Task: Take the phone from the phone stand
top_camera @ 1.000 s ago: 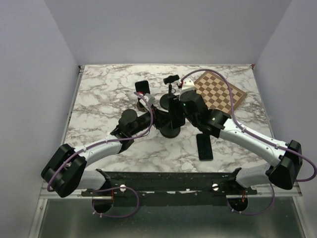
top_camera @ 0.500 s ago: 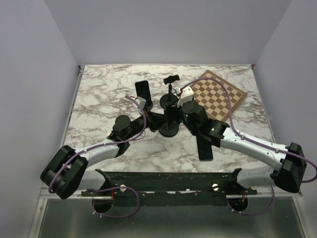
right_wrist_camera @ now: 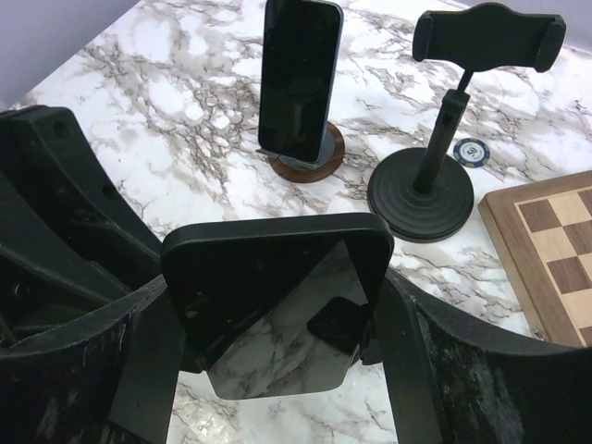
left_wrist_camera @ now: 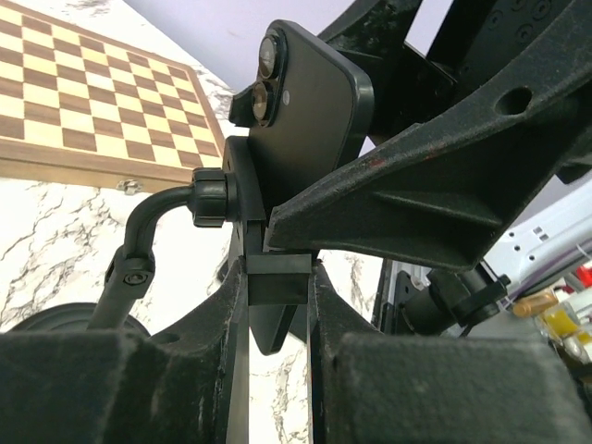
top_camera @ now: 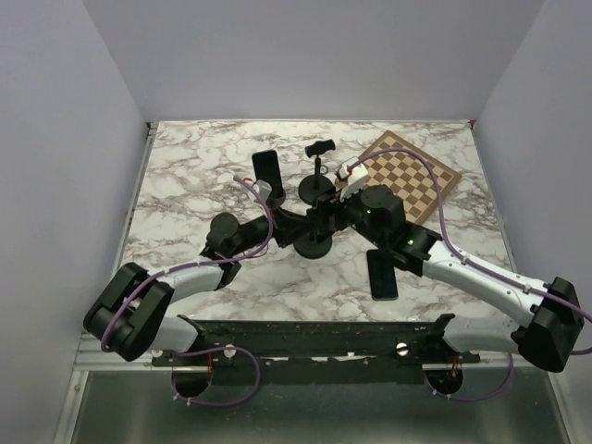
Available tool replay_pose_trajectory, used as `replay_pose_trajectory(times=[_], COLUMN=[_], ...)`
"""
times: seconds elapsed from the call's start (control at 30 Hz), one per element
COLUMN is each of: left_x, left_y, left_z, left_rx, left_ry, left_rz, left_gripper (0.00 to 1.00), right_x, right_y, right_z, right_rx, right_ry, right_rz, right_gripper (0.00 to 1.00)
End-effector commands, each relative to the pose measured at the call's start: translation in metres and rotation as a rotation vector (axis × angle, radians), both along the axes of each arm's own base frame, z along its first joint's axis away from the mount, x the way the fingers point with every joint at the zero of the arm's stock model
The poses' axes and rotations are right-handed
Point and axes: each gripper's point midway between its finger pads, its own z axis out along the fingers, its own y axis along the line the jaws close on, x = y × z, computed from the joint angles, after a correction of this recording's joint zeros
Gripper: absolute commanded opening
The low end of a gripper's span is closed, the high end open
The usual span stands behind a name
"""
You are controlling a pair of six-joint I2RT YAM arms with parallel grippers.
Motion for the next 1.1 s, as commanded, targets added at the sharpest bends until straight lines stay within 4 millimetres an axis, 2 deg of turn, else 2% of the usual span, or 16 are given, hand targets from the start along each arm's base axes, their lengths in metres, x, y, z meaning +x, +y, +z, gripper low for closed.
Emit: replay_pose_trajectory(times=[0.0,0.13,0.37,0.53,0.7,0.87,1.0,1.07], left_x=[-0.005,0.001,0.007,0.008,0.015,0.018,0.021,0.024], left_y=[0.0,0.001,0.006,0.004,0.005,0.007,0.004,0.002], left_z=[-0.011,-0.017,-0.021,-0.022,-0.023,-0.022,-0.019,-0.018], left_rx=[-0.004,0.021,0.08,0.094,0.102,0.098,0.108,0.134], left_ry=[0.047,0.045,0.037,0.031,0.047,0.072,0.087,0.093], left_rz=[-0.112,-0.081,-0.033,-0.048,-0.011,0.027,0.063,0.076], left_gripper=[0.0,0.0,0.0,0.0,0.0,0.0,0.0,0.0], right_x=[-0.005,-0.013,-0.027,-0.041,-0.041,-0.05,-0.064,-0.068], right_y=[-0.015,-0.01,-0.009,-0.001,-0.001,0.007,0.013,0.008], right_z=[-0.004,-0.006,0.003,0.007,0.013,0.03,0.056,0.068], right_rx=[-0.076,-0.052,-0.016,-0.012,0.017,0.113,0.246,0.285], right_ry=[0.012,0.047,0.043,0.037,0.035,0.05,0.104,0.145], right_rz=[0.057,0.089,0.146,0.246,0.238,0.268,0.299,0.265], right_gripper=[0.0,0.0,0.0,0.0,0.0,0.0,0.0,0.01])
